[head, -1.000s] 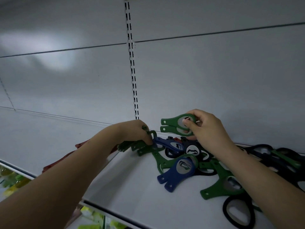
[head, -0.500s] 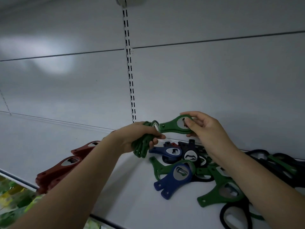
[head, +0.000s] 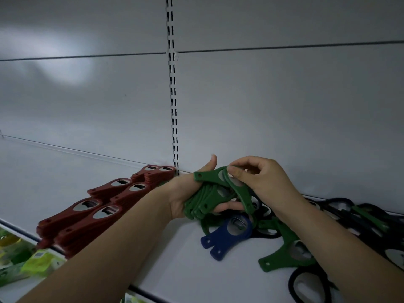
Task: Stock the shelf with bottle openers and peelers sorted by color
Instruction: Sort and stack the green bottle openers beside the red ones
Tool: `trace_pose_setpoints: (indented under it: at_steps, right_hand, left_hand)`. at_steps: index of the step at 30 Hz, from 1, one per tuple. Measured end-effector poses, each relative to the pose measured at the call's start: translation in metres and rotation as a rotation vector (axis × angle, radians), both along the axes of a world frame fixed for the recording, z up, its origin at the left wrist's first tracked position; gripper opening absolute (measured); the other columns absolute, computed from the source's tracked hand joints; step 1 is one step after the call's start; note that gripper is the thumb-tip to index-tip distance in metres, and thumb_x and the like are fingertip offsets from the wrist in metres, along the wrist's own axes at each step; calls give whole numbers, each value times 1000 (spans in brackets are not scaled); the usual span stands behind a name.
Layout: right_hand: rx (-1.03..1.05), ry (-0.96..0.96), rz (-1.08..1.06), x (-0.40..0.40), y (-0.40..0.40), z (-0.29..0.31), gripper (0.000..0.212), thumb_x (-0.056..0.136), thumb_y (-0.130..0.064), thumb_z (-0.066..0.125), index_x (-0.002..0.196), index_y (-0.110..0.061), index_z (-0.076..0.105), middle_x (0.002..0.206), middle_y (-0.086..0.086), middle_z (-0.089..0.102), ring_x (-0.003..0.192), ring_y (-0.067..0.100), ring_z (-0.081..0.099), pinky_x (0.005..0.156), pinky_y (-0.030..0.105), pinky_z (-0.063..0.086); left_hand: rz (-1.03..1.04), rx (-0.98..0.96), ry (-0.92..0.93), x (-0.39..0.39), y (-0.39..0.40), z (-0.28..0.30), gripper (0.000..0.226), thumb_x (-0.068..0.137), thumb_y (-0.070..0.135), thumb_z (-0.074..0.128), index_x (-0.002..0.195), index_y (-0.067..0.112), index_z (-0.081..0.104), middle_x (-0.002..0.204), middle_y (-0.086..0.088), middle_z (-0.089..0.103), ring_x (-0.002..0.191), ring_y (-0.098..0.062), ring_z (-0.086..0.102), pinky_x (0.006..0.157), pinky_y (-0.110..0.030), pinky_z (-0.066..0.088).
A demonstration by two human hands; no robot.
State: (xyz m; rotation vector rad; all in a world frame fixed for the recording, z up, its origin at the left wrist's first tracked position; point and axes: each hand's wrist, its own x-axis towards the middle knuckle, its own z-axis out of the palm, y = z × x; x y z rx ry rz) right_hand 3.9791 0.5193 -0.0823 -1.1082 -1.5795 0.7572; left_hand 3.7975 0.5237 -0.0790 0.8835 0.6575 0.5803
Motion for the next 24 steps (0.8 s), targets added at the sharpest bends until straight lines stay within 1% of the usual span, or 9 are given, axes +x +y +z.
trace_pose_setpoints:
  at_steps: [2, 5, 8, 11, 15, 17, 20, 22, 24]
  right_hand:
    - [-15, -20, -8, 0, 1, -2, 4, 84, -31, 77, 84, -26, 77, 81, -3, 74, 77, 21, 69, 75, 33, 60]
    - [-10, -53, -51, -3, 3, -5, 11, 82, -36, 78, 82, -25, 76, 79, -3, 73, 71, 14, 68, 71, 31, 58]
    - [-14, -64, -121, -9, 4, -6, 19, 81, -43, 76, 81, -24, 77, 78, -2, 73, 75, 18, 70, 72, 32, 59]
    - [59, -178, -232, -14, 4, -5, 22, 83, -45, 74, 74, -25, 76, 71, -8, 70, 69, 4, 65, 58, 9, 46]
    - [242, -360, -318, -16, 5, -7, 30, 95, -43, 59, 88, -20, 77, 88, -7, 61, 73, 2, 55, 61, 9, 37]
    - [259, -343, -274, -17, 1, -5, 30, 96, -46, 52, 99, -25, 73, 101, -8, 58, 77, 1, 54, 66, 6, 39]
    - [351, -352, -87, -18, -16, 4, 27, 91, -54, 55, 107, -34, 65, 105, -18, 53, 84, 2, 55, 72, 8, 44]
    - [448, -519, 57, -22, -28, 8, 34, 86, -58, 59, 112, -36, 61, 107, -22, 51, 91, 1, 56, 77, 11, 47]
    - [528, -691, 145, -29, -30, 4, 51, 80, -65, 61, 120, -33, 60, 113, -23, 52, 99, -1, 54, 84, 15, 48]
  left_hand:
    - [-38, -16, -10, -2, 0, 0, 72, 87, 67, 44, 93, 4, 76, 107, -21, 71, 86, -35, 74, 53, -30, 61]
    - [-64, -36, -20, -2, 0, -3, 67, 87, 67, 47, 89, 5, 75, 101, -18, 71, 85, -31, 73, 50, -24, 58]
    - [-96, -59, -76, 0, 2, -7, 52, 91, 55, 58, 100, 6, 70, 100, -15, 65, 84, -25, 65, 44, -17, 50]
    - [-111, -68, -126, 1, 5, -10, 44, 94, 49, 58, 104, 7, 64, 93, -12, 61, 77, -19, 60, 44, -15, 48]
    - [27, -65, -102, -1, 1, -6, 38, 92, 38, 60, 89, 2, 69, 84, -15, 64, 72, -23, 66, 72, -34, 60]
    - [129, -32, -125, -3, -1, -6, 30, 93, 28, 59, 92, 1, 73, 86, -20, 69, 73, -27, 71, 76, -41, 60]
    - [276, 59, -134, -9, 6, -7, 30, 93, 18, 53, 118, 3, 61, 90, -18, 70, 68, -24, 70, 63, -33, 61]
    - [367, 66, -120, -13, 12, -8, 27, 93, 19, 55, 117, 8, 58, 86, -14, 70, 67, -23, 70, 59, -32, 57]
    - [404, 72, -97, -14, 15, -10, 23, 91, 26, 62, 107, 9, 62, 80, -11, 67, 71, -24, 68, 67, -36, 57]
